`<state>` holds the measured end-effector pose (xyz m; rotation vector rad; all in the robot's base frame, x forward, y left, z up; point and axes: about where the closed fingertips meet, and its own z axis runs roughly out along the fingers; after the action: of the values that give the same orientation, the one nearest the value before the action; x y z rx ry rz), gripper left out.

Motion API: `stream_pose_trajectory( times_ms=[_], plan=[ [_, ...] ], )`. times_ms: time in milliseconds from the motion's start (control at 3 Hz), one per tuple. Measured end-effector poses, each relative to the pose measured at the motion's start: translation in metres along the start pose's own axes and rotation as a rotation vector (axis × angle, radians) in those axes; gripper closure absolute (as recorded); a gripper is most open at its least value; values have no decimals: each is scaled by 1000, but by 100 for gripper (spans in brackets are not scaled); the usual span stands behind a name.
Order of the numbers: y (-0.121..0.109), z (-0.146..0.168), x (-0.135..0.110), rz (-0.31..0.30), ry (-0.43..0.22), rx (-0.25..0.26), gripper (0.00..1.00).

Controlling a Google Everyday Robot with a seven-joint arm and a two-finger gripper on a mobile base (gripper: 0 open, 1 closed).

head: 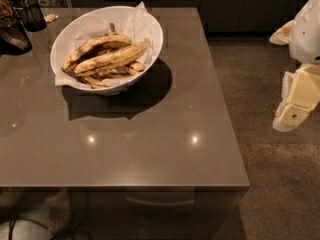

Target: Pick banana from white bowl

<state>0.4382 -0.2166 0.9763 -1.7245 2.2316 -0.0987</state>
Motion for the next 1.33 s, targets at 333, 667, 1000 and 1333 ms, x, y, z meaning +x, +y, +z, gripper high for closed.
stream_pose_trajectory(
  times_ms=[333,667,1000,1333],
  plan=[
    [0,0,0,0,0,0,0],
    [-1,-3,-6,-16,10,22,0],
    [-8,-5,-42,-51,46,4,0],
    [-16,-1,-91,-109,93,-15,0]
  ],
)
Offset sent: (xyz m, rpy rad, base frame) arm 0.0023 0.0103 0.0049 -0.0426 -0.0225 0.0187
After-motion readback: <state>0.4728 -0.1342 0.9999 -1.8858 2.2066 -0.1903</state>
